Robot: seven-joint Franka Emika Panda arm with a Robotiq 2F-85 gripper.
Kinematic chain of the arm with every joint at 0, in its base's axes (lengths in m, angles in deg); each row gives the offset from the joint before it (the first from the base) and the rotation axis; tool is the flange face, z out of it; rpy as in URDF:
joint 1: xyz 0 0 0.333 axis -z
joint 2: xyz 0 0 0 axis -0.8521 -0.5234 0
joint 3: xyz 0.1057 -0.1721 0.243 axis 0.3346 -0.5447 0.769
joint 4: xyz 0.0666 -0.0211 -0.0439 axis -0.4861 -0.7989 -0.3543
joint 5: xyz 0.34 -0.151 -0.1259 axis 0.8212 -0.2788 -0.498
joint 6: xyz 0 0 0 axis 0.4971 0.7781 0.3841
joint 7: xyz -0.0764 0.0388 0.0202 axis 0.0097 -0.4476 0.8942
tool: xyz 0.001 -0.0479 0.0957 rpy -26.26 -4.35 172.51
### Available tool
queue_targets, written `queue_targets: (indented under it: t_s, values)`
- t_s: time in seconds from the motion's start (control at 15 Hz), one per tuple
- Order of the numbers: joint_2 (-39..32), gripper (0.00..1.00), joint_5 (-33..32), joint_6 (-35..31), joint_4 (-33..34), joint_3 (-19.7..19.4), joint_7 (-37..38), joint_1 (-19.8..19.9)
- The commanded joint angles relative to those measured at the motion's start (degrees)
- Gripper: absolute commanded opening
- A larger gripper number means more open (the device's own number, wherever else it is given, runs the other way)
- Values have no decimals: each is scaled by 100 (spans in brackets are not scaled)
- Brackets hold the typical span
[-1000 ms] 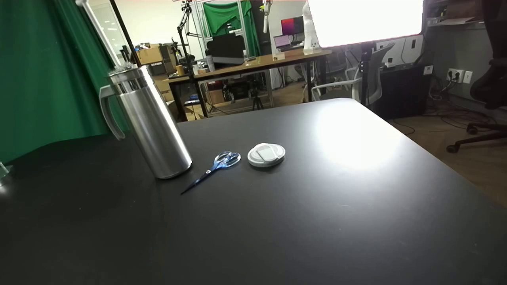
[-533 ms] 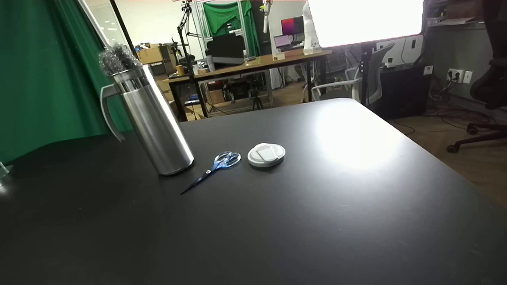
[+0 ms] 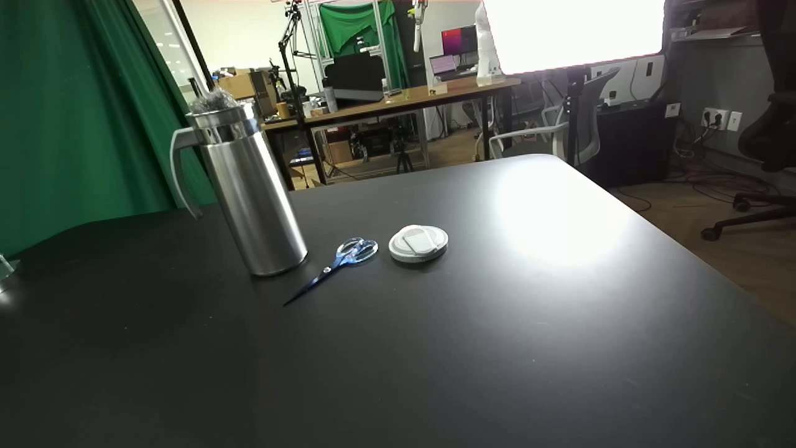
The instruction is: Use the object to clean the bottle
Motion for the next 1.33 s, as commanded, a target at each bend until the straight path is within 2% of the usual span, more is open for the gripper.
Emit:
queue_targets:
  t_s: [0.0, 0.4, 1.27]
  values:
    - [-345, 4, 148, 83, 248, -151, 29, 98]
    - [-874, 4, 352, -27, 396, -282, -15, 213]
    - [-1734, 4, 244, -543, 413, -188, 39, 235]
